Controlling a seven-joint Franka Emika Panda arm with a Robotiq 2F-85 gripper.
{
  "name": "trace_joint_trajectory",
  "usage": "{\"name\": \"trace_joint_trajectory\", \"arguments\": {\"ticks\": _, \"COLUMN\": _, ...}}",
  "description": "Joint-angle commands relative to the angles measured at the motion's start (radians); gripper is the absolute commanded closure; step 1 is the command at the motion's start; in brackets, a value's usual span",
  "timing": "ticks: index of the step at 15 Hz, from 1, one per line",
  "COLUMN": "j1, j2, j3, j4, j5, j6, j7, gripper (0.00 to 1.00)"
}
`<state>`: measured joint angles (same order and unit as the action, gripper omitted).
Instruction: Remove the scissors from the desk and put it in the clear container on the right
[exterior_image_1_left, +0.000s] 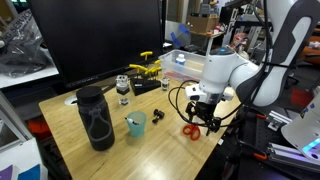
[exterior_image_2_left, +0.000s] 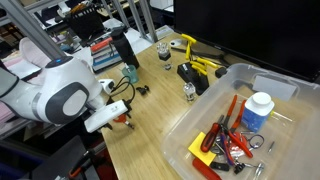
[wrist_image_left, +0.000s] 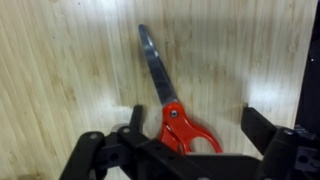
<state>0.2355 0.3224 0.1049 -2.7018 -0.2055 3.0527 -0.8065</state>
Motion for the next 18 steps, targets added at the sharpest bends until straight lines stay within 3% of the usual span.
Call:
{"name": "trace_joint_trajectory", "arguments": {"ticks": 1, "j1": -0.014, "j2": 0.023, "j3": -0.001, "j4": 0.018, "j5": -0.075, "j6": 0.010, "j7": 0.049, "gripper": 0.10}}
{"name": "trace_joint_trajectory", "arguments": {"ticks": 2, "j1": 0.024, "j2": 0.024, "j3": -0.026, "j4": 0.016, "j5": -0.029, "j6": 0.021, "j7": 0.012, "gripper": 0.26}}
{"name": "trace_joint_trajectory", "arguments": {"ticks": 5, "j1": 0.029, "j2": 0.014, "j3": -0.032, "j4": 0.013, "j5": -0.037, "j6": 0.023, "j7": 0.024, "gripper": 0.47}}
{"name": "trace_joint_trajectory", "arguments": {"ticks": 8, "j1": 0.032, "j2": 0.012, "j3": -0.033, "j4": 0.009, "j5": -0.034, "j6": 0.025, "j7": 0.022, "gripper": 0.54}}
{"name": "trace_joint_trajectory", "arguments": {"ticks": 15, "j1": 0.051, "j2": -0.026, "j3": -0.038, "j4": -0.026, "j5": -0.034, "j6": 0.027, "j7": 0.024, "gripper": 0.96}}
{"name": "trace_joint_trajectory", "arguments": {"ticks": 18, "j1": 0.054, "j2": -0.037, "j3": -0.059, "j4": -0.030, "j5": -0.034, "j6": 0.041, "j7": 0.029, "gripper": 0.95}}
